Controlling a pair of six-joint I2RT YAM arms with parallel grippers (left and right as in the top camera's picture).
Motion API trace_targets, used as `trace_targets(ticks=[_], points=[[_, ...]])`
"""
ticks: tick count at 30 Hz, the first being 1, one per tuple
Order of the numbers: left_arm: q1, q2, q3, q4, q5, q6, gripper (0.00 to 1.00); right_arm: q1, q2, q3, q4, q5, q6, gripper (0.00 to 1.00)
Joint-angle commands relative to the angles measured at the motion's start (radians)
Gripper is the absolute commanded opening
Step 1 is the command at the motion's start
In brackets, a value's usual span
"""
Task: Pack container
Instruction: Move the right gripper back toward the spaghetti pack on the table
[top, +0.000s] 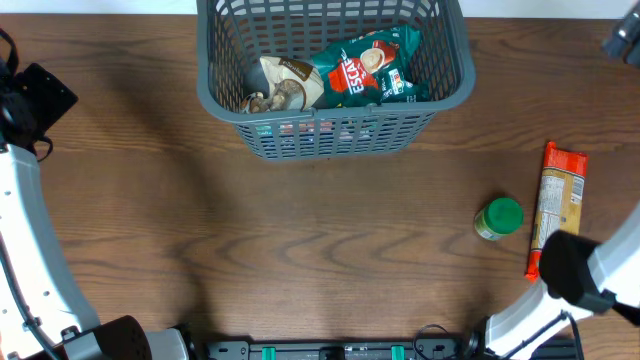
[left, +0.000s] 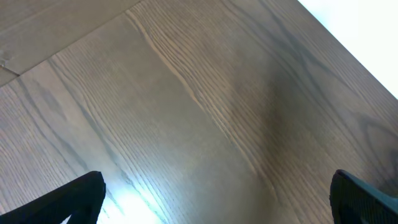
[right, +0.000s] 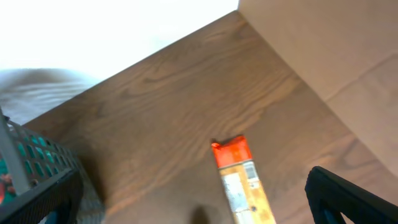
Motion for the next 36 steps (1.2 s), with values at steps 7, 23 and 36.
trace_targets(ticks=[7, 23, 36], points=[[0.004, -0.001, -0.003, -0.003, -0.012, -0.006, 0.99, -0.068, -0.174, -0.417, -0.005, 0.074, -0.056, 0.99], [0.004, -0.001, -0.003, -0.003, -0.012, -0.006, 0.99, -0.146, -0.619, -1.044, 0.150, 0.079, -0.041, 0.99], [0.004, -0.001, -0.003, -0.003, -0.012, -0.006, 0.99, -0.192, -0.711, -1.546, 0.335, -0.040, -0.100, 0.99]])
